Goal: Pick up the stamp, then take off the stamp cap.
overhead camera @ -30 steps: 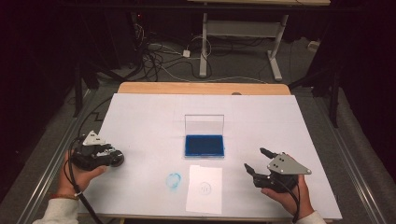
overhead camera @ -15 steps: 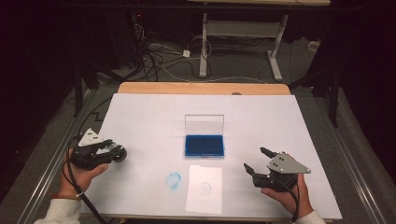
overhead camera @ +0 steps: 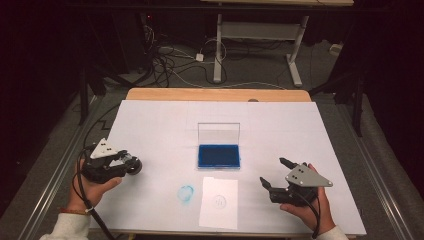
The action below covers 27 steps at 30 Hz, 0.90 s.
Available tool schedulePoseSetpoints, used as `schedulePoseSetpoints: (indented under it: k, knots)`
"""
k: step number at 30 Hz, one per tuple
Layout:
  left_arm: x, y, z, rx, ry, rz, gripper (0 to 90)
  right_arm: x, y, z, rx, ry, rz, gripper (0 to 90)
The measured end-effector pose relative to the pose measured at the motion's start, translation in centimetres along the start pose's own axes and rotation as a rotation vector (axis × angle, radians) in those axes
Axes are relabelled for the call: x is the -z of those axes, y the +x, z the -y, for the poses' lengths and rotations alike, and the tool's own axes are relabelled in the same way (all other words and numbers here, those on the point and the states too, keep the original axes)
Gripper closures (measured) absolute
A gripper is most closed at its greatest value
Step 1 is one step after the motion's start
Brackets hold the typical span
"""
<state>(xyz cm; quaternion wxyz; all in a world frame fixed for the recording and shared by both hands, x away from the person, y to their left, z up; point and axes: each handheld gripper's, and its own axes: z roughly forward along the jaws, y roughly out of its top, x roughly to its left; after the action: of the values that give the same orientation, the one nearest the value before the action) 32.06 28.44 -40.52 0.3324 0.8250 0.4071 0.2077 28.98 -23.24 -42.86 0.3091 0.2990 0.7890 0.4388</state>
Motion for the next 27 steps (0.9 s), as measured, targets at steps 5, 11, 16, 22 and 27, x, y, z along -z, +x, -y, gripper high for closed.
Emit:
schedulePoseSetpoints:
  k: [5, 11, 16, 22, 27]
  knots:
    - [-0.2, -0.6, -0.3, -0.01, -0.01, 0.028, 54.5, 0.0, -0.3, 0.1, -0.019, 0.001, 0.006, 16.3]
    - [-0.6, -1.4, -1.0, -0.04, -0.016, 0.053, 54.5, -0.1, -0.1, 0.3, -0.01, 0.012, -0.005, 17.2]
    - [-0.9, -2.3, -1.5, -0.068, -0.017, 0.076, 54.5, 0.0, 0.0, 0.4, -0.004, 0.016, -0.008, 17.2]
    - [-1.4, -3.6, -2.5, -0.108, -0.017, 0.102, 54.5, 0.2, 0.2, 0.5, -0.004, 0.015, -0.013, 17.7]
    - [-1.9, -4.4, -3.3, -0.132, -0.026, 0.124, 54.5, 0.2, 0.1, 0.5, 0.001, 0.016, -0.015, 17.8]
